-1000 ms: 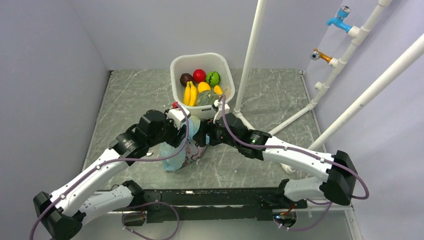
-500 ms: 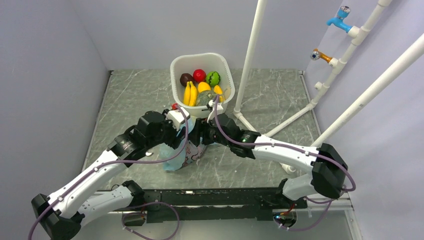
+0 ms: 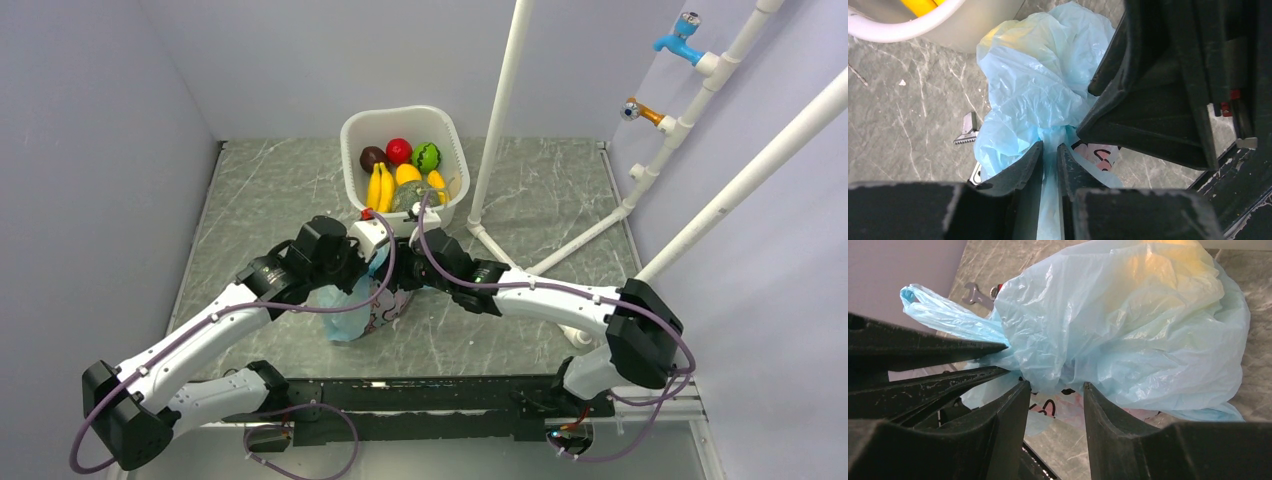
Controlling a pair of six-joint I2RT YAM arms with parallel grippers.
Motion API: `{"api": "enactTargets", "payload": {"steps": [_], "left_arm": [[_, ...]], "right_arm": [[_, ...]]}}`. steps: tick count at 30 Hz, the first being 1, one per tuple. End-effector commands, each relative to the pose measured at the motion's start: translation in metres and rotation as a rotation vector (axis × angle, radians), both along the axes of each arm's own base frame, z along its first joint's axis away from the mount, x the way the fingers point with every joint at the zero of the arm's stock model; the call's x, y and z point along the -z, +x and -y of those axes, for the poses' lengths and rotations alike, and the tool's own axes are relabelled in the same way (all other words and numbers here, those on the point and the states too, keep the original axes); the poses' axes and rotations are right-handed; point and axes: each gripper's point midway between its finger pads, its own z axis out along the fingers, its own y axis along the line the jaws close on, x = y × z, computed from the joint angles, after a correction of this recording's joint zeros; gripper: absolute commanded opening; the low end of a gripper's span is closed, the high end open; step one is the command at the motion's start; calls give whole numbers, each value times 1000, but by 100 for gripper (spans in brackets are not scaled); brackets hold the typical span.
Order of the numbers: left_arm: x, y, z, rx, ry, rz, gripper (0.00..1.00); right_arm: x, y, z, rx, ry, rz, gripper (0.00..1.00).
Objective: Take the fake fruits out of the plastic bag
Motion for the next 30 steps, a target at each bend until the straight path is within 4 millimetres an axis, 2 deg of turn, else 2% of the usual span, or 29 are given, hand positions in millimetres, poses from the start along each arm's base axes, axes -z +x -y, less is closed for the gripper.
{"api": "enactTargets", "payload": {"steps": [1, 3, 5, 9, 14, 16, 20, 24, 27, 30], "left_arm": [[-20, 3, 7, 18, -35, 35, 13], [-22, 1, 8, 27, -47, 40, 9], [-23, 0, 9, 31, -58, 45, 0], [-24, 1, 8, 27, -61, 55, 0], [-23, 1, 8, 26, -62, 52, 0], [-24, 3, 5, 6, -54, 59, 0], [-32, 7, -4, -45, -55, 99, 0], [-45, 17, -24, -155, -54, 187, 0], [-58, 24, -45, -269, -52, 263, 0], [-67, 23, -54, -304, -77, 313, 0]], "right_arm": [[-23, 13, -15, 29, 64, 35, 45], [-20, 14, -16, 42, 66, 24, 46], [-19, 16, -17, 52, 76, 19, 47], [-23, 16, -22, 48, 106, 19, 44], [-21, 20, -17, 79, 93, 25, 20], [-20, 21, -8, 109, 75, 29, 11], [-15, 32, 29, 229, 30, 44, 0], [-19, 43, 69, 287, 55, 42, 0], [-6, 53, 100, 322, 58, 6, 0], [8, 63, 134, 388, 40, -20, 0]]}}
